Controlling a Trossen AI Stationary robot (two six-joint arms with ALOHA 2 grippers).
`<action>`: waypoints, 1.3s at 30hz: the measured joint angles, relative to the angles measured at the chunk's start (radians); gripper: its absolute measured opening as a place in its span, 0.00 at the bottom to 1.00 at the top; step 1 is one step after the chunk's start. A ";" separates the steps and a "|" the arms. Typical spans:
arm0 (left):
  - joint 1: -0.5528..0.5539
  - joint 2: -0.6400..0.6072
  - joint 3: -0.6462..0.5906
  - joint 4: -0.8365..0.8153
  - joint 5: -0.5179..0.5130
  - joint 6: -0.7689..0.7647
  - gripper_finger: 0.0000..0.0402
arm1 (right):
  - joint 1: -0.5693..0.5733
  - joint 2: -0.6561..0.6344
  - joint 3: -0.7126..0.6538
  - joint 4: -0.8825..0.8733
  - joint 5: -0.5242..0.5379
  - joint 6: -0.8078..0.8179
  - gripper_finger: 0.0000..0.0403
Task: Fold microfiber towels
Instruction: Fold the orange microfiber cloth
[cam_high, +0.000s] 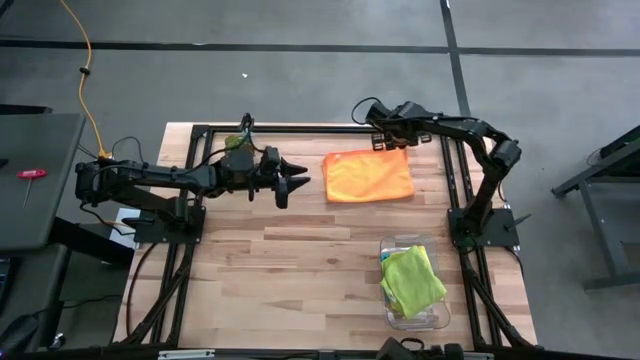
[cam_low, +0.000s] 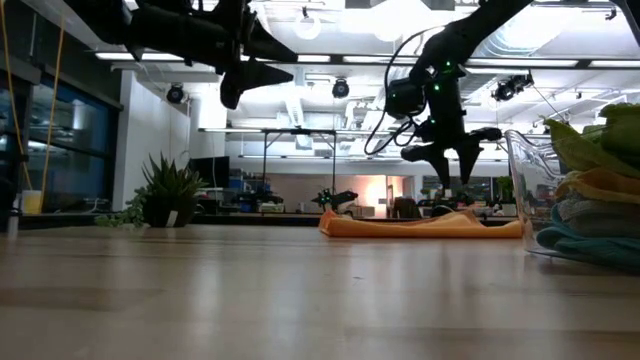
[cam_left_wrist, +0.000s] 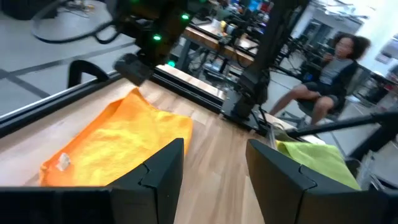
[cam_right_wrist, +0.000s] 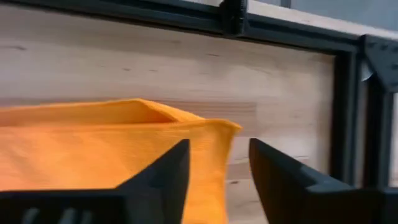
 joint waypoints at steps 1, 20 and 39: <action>0.000 0.002 0.001 0.000 -0.018 -0.010 0.41 | 0.000 -0.003 0.000 -0.009 0.003 -0.024 0.41; 0.124 0.625 0.568 -0.552 0.196 0.227 0.00 | 0.165 -0.381 0.000 -0.077 0.031 -0.223 0.05; 0.123 0.765 0.587 -0.562 0.159 0.144 0.00 | 0.443 -0.604 0.000 -0.148 0.197 0.023 0.01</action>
